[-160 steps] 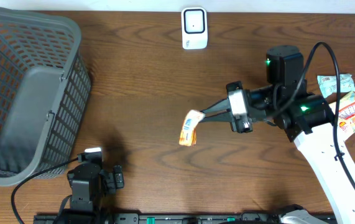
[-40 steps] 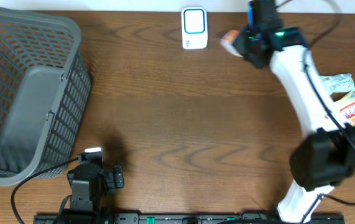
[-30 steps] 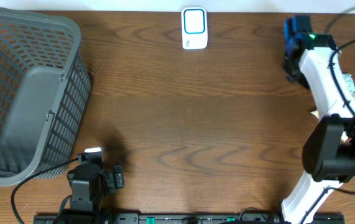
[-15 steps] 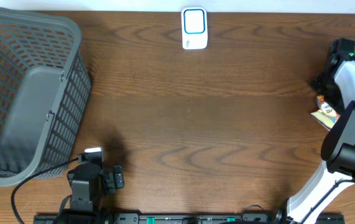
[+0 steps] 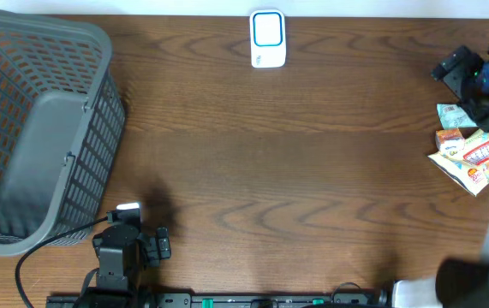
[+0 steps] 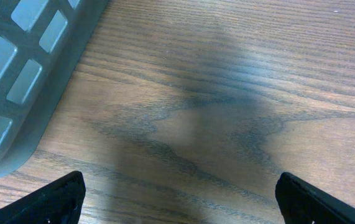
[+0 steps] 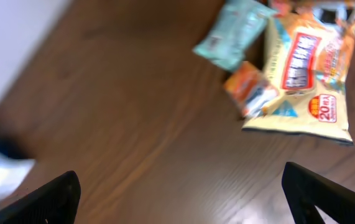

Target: Scan the item barcode

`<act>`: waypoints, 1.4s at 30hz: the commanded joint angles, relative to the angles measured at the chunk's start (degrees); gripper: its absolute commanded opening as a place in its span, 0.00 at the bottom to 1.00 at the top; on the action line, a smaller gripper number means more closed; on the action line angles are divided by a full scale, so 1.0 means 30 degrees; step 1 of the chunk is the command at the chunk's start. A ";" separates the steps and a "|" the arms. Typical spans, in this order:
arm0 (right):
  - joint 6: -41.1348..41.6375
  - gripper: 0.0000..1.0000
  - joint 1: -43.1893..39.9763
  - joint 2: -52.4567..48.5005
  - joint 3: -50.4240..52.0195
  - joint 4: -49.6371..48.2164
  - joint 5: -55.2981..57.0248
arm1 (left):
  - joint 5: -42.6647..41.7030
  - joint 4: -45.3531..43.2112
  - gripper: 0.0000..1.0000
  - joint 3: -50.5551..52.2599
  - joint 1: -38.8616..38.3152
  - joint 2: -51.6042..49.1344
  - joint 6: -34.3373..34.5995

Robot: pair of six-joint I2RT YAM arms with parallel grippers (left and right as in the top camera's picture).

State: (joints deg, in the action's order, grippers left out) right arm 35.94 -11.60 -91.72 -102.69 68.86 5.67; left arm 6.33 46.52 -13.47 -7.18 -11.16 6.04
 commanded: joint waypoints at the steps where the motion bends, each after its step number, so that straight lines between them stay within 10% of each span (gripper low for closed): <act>1: -0.1800 0.99 0.0685 0.2390 -0.0372 0.0590 -0.0554 | 0.0102 0.0335 0.98 0.0102 0.0029 0.0000 0.0087; 25: -0.2288 0.99 0.1421 1.3551 -0.0372 0.9304 -0.0940 | 0.0102 0.0335 0.98 0.0102 0.0029 0.0000 0.0095; 42: -0.2659 0.99 0.1902 1.7012 0.0342 0.7847 -0.1231 | 0.0102 0.0335 0.98 0.0102 0.0029 0.0000 0.0087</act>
State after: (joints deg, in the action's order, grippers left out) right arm 29.69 -6.48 -44.88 -102.78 94.19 1.87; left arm 6.33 46.52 -13.47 -7.18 -11.16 6.04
